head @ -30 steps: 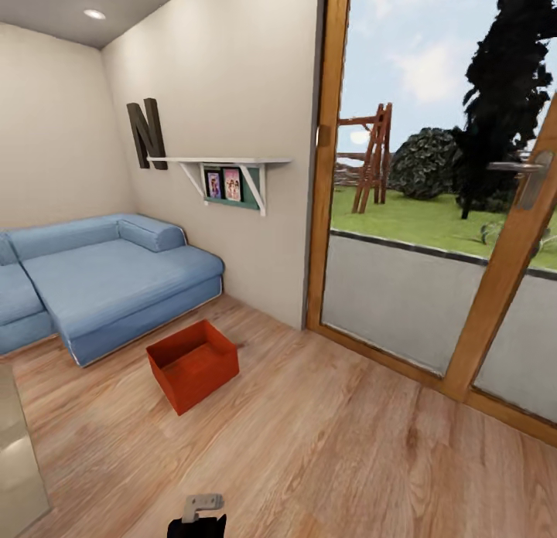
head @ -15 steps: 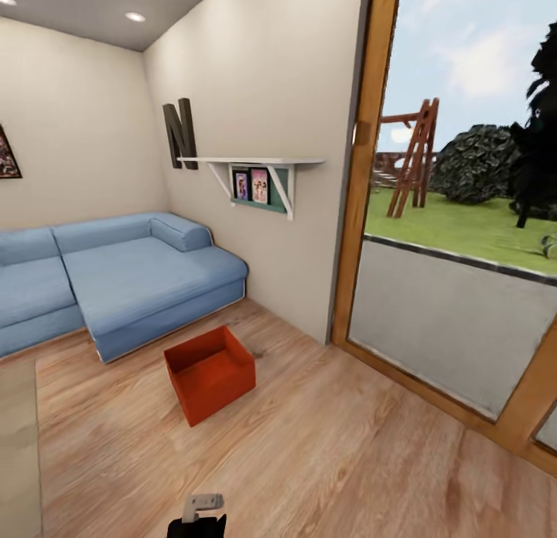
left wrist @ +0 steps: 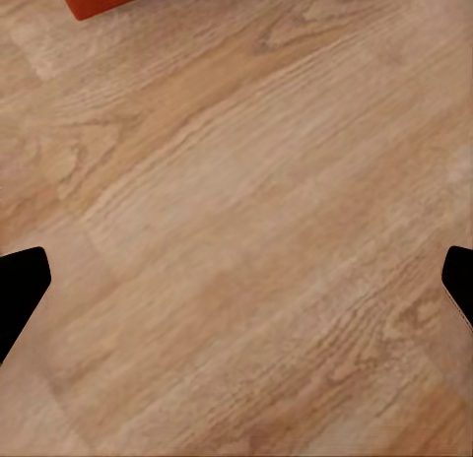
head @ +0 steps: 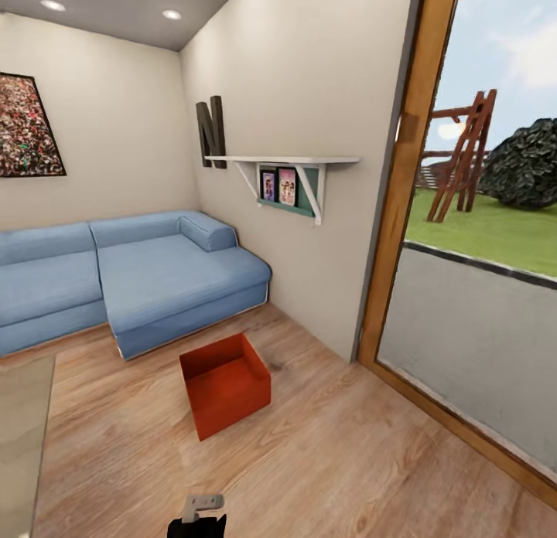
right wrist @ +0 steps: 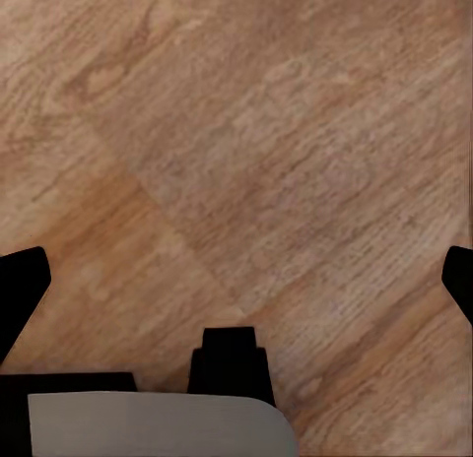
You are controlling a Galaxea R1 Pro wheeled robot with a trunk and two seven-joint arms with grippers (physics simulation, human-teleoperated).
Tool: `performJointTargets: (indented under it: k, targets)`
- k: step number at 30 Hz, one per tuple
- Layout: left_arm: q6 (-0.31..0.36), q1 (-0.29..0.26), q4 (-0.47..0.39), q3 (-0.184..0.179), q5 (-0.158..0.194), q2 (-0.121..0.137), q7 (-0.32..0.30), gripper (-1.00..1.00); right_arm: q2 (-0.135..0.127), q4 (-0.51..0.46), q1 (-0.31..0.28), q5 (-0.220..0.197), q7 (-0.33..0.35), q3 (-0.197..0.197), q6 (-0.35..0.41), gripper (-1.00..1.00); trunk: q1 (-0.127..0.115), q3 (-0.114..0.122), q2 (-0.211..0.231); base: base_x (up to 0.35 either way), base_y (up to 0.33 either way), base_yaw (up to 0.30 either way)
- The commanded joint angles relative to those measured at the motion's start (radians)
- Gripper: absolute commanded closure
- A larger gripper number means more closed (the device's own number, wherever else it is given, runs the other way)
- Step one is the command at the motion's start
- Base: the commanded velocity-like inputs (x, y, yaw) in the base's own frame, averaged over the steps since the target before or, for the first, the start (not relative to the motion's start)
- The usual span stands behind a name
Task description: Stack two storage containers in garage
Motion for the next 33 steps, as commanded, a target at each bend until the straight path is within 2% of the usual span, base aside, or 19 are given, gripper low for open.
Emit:
performJointTargets:
  k: [1, 14, 33]
  targets:
    - [-0.004, -0.001, 0.002, -0.008, 0.010, 0.000, 0.001, -1.00, 0.000, -0.003, 0.000, 0.003, 0.003, -0.004, 0.006, -1.00, 0.000, -0.001, 0.000, 0.322, -0.191, 0.258]
    - [-0.004, -0.001, 0.002, -0.008, 0.010, 0.000, 0.001, -1.00, 0.000, -0.003, 0.000, 0.004, 0.003, -0.004, 0.006, -1.00, 0.000, -0.008, 0.000, 0.312, -0.206, 0.221]
    - [-0.004, -0.002, 0.002, -0.008, 0.010, 0.000, 0.001, -1.00, 0.001, -0.002, 0.000, 0.006, 0.003, -0.002, 0.006, -1.00, 0.000, -0.009, 0.000, 0.310, -0.210, 0.011]
